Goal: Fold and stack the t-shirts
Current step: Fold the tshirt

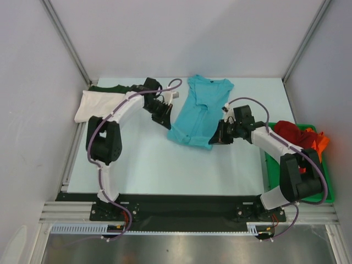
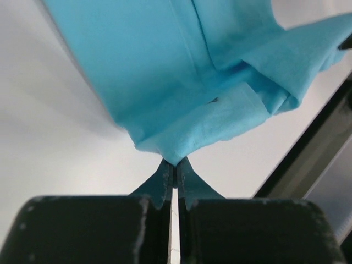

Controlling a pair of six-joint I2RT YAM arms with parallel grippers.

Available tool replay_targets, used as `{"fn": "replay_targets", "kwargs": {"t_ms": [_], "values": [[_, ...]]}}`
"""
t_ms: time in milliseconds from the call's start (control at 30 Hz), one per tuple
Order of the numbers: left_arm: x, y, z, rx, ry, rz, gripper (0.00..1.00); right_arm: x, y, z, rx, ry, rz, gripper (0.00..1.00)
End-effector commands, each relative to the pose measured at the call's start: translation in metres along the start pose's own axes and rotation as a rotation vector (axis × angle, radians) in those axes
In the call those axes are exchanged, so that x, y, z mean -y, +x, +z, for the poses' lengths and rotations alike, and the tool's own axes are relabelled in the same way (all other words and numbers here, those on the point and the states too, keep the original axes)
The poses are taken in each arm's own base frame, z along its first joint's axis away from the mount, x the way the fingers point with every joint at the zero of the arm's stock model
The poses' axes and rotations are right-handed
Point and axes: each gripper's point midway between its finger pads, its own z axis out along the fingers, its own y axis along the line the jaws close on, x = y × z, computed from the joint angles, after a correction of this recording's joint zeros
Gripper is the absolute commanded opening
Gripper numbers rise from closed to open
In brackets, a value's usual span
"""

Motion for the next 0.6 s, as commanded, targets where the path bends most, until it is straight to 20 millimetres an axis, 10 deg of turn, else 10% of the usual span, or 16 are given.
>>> {"fn": "replay_targets", "kwargs": {"t_ms": [0, 567], "values": [[-0.012, -0.037, -0.001, 0.031, -0.021, 0.067, 0.01, 0.003, -0.038, -0.003, 0.087, 0.001, -0.065, 0.0], [-0.068, -0.128, 0.027, 0.138, -0.161, 0.183, 0.0, 0.043, -0.119, 0.023, 0.191, 0.04, -0.064, 0.0]]}}
